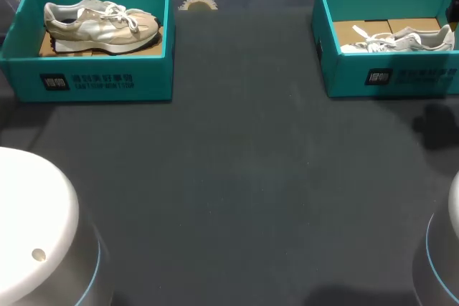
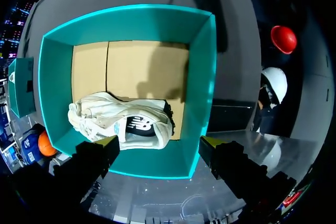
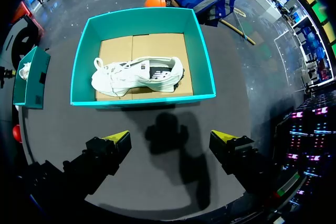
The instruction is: Take the shoe out of the shoebox, open the shoe tongue, remove and reinsert the insole, then place the shoe into the shoebox
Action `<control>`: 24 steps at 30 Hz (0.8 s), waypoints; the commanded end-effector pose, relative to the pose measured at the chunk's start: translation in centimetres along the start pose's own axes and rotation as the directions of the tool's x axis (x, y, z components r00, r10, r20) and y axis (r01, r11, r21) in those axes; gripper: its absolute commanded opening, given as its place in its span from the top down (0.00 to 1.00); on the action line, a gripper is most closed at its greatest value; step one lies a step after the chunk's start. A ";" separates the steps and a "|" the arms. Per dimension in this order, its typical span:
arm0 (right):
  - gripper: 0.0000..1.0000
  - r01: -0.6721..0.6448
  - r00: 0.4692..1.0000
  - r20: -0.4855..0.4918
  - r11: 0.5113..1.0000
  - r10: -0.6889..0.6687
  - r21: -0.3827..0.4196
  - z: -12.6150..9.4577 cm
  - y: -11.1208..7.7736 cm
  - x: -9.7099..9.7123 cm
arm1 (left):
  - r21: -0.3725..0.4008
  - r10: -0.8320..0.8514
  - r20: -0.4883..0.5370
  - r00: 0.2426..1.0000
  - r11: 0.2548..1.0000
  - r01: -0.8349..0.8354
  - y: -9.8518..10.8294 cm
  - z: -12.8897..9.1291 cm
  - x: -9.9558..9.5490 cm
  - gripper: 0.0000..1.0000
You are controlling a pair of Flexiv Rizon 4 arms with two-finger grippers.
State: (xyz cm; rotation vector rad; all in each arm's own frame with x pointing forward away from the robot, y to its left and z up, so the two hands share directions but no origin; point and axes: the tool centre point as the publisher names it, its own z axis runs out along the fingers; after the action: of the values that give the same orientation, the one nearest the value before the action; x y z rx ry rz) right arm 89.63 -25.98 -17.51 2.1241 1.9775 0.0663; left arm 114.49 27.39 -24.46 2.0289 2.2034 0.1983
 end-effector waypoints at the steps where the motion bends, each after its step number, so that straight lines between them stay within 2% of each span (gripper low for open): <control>1: 0.00 -0.001 1.000 0.002 1.000 0.001 0.002 0.0 0.1 0.1 | 0.008 0.012 -0.012 1.000 1.000 -0.012 1.0 1.4 0.2 0.00; 24: 0.00 -0.001 1.000 0.002 1.000 0.001 0.002 0.0 0.1 0.1 | 0.016 0.049 -0.047 0.998 0.999 -0.049 1.6 6.7 -0.6 0.01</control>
State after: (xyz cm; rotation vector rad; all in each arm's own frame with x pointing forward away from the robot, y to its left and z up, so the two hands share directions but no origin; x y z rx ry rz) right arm 89.63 -25.98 -17.50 2.1242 1.9775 0.0662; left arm 116.79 27.05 -30.18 2.1049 2.1861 0.2387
